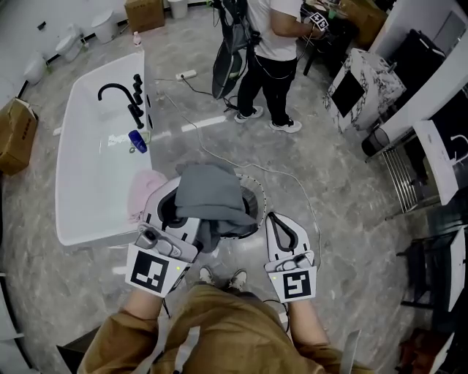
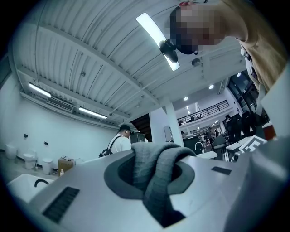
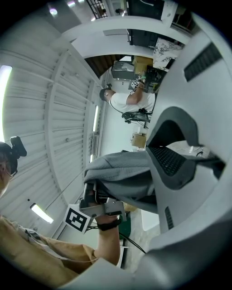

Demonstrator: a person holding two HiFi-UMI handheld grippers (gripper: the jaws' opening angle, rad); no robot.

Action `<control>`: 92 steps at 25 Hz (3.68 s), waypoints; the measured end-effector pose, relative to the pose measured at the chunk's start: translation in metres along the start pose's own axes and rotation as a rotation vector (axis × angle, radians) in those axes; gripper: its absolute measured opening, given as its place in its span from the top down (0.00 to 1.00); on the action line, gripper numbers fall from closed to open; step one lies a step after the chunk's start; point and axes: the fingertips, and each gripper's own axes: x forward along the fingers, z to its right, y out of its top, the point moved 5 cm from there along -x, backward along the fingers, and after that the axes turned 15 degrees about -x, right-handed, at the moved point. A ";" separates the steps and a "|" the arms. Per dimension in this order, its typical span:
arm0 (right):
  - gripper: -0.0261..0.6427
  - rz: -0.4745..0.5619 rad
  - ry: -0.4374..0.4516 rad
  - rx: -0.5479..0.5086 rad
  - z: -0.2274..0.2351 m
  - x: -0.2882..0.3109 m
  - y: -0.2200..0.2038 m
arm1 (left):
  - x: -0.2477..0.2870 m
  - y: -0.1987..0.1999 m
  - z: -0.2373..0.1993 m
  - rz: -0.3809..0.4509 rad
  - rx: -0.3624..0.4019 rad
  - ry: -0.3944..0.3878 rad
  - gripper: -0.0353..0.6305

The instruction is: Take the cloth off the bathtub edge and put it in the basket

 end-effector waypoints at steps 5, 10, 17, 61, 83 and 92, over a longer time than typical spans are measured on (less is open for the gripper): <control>0.95 -0.023 -0.013 0.004 0.010 0.011 -0.007 | 0.025 -0.019 -0.008 -0.046 -0.013 -0.016 0.85; 0.95 -0.072 -0.024 -0.008 0.002 0.033 -0.041 | 0.039 -0.099 -0.033 -0.170 -0.046 -0.024 0.85; 0.95 -0.233 0.020 0.016 -0.027 0.065 -0.146 | 0.024 -0.286 -0.066 -0.387 -0.101 0.019 0.85; 0.95 -0.297 0.001 0.154 -0.140 0.101 -0.395 | -0.086 -0.638 -0.092 -0.848 0.008 0.034 0.42; 0.95 -0.293 0.046 0.171 -0.102 0.080 -0.334 | -0.111 -0.581 -0.088 -1.108 -0.045 0.286 0.40; 0.95 -0.249 0.045 0.157 -0.074 0.078 -0.286 | -0.080 -0.518 -0.072 -0.974 -0.030 0.317 0.84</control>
